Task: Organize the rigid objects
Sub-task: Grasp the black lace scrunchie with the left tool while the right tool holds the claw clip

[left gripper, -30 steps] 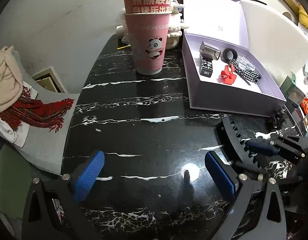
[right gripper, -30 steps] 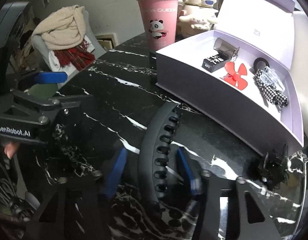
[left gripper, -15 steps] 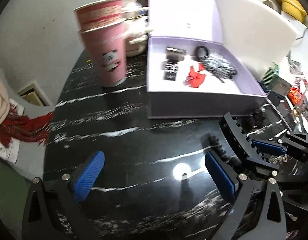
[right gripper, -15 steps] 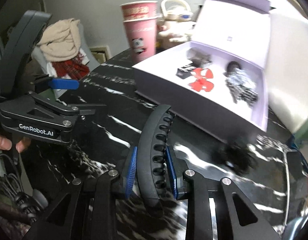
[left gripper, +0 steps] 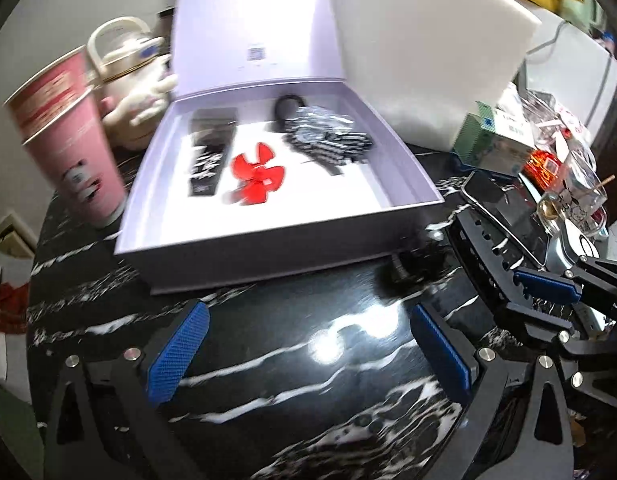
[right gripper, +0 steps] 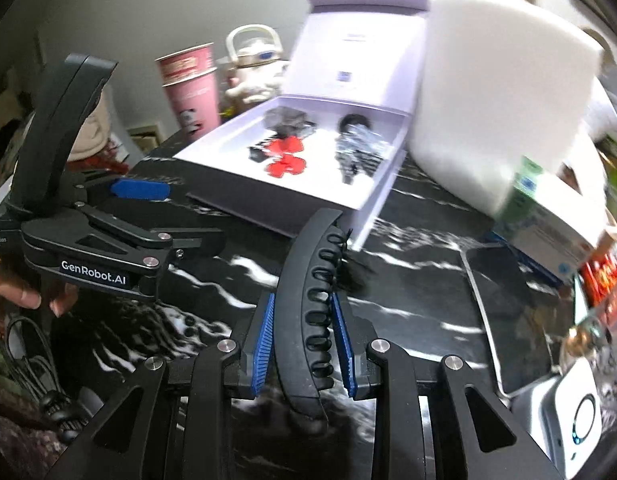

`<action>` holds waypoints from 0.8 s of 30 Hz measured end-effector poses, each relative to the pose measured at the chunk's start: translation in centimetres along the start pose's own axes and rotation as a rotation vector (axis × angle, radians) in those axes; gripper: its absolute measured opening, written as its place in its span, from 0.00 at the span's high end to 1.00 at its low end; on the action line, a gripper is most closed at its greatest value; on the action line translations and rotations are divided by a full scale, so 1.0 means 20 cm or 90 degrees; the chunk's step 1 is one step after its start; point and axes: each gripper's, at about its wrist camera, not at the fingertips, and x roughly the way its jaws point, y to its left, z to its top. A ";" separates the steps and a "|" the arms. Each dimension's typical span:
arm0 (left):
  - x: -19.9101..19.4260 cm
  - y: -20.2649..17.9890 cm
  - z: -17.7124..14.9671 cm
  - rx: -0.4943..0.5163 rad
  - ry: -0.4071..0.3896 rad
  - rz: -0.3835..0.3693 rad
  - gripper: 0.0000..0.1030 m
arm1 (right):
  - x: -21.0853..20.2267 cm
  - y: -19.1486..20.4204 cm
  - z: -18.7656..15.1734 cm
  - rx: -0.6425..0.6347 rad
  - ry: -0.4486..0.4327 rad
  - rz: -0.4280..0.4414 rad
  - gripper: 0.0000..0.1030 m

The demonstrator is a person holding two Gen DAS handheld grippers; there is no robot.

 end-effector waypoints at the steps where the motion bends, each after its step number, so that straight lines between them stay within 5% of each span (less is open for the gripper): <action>1: 0.01 -0.03 0.01 0.007 0.000 -0.003 0.00 | 0.00 -0.02 0.00 0.007 0.001 -0.005 0.72; 19: 0.29 -0.33 0.13 0.055 0.048 -0.075 0.01 | -0.01 -0.34 -0.07 0.092 0.010 -0.026 0.72; 22: 0.31 -0.35 0.12 0.051 0.054 -0.088 0.09 | 0.00 -0.36 -0.07 0.102 0.013 -0.029 0.72; 24: 0.32 -0.36 0.12 0.042 0.063 -0.092 0.25 | 0.00 -0.38 -0.08 0.106 0.016 -0.032 0.72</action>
